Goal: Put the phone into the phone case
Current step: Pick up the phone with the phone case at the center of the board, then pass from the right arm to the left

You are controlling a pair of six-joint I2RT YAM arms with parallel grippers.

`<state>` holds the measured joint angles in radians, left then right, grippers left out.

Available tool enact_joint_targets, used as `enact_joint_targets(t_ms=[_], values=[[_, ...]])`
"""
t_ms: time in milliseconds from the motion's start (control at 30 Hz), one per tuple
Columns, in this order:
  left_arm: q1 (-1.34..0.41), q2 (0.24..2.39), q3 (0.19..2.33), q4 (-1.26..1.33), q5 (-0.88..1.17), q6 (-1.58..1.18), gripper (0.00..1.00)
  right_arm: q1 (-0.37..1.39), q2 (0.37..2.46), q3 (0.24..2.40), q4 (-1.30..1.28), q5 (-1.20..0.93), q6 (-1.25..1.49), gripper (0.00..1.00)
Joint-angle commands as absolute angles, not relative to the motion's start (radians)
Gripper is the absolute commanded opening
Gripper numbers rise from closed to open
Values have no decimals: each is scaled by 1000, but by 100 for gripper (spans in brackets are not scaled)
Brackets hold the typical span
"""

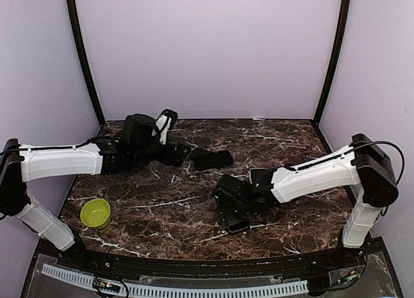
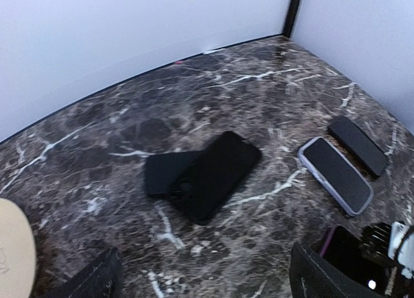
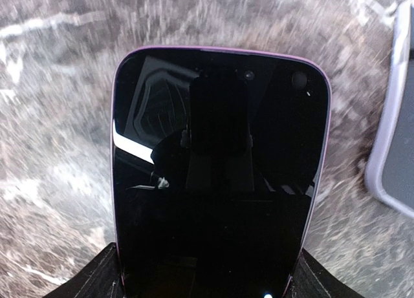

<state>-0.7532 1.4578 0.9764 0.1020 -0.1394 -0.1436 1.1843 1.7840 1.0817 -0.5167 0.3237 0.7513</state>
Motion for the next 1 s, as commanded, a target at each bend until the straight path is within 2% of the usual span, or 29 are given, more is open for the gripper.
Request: enact_joint_targets(t_ms=[0, 267, 533, 833, 900, 967], values=[[-817, 1458, 906, 263, 10, -187, 91, 1188, 1697, 1069, -394, 462, 719, 24], [-842, 1457, 758, 602, 299, -417, 93, 1220, 1568, 1054, -188, 553, 581, 23], [-890, 1426, 668, 786, 280, -463, 93, 1262, 1495, 1031, 32, 568, 449, 24], [-899, 1428, 667, 792, 290, -455, 73, 1294, 1475, 1025, 100, 574, 367, 24], [-900, 1428, 667, 795, 295, -450, 65, 1295, 1469, 1025, 107, 574, 356, 24], [-901, 1426, 665, 804, 305, -448, 51, 1295, 1467, 1025, 112, 575, 343, 24]])
